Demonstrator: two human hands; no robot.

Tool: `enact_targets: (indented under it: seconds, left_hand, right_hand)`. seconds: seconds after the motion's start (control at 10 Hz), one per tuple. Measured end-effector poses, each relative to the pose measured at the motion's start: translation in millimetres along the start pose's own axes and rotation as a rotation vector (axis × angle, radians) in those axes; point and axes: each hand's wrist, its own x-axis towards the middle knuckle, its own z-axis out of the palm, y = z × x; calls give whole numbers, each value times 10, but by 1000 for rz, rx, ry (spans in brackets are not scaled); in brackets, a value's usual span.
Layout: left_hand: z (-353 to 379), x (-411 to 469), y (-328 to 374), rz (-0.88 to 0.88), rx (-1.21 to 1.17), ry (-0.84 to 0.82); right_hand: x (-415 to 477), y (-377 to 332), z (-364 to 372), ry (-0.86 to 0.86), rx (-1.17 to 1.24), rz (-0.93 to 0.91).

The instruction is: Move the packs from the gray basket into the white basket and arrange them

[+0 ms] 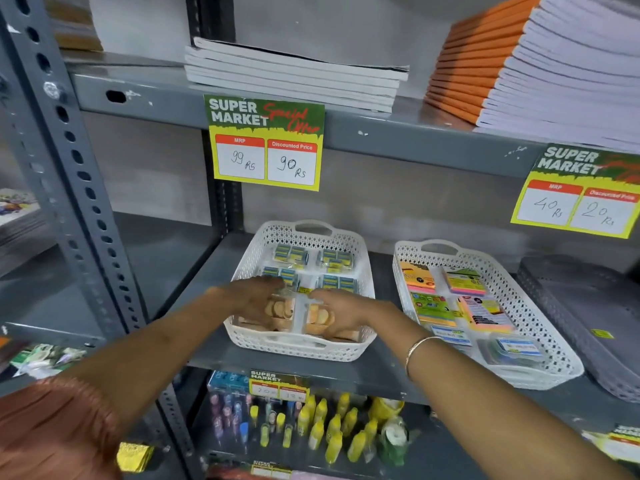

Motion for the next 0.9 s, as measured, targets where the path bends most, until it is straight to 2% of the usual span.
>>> enact_targets:
  seconds: [0.1,0.2,0.3,0.4,0.5,0.8,0.9]
  left_hand:
    - [-249,92,-17,-126,-218,114]
    - [-260,265,-154,-165,-212,141]
    - [-174,469,-276,-126,-101,33]
    - [-93,593,-360,-99,-47,-40]
    - [-12,701,-432,-89,-25,-70]
    - [-10,637,-384,-96,6,-28]
    - [-112,520,-242,-131,20,126]
  right_hand:
    - [210,178,-329,159,136,81]
    - [369,361,-435,225,76,126]
    - [555,537,-323,80,-63,194]
    - [664,576,-199,-9,-78,220]
    - [750,574,-125,-24,-94,183]
    - [670,513,-149,13,-64,167]
    - [548,403,-227,187,-46,145]
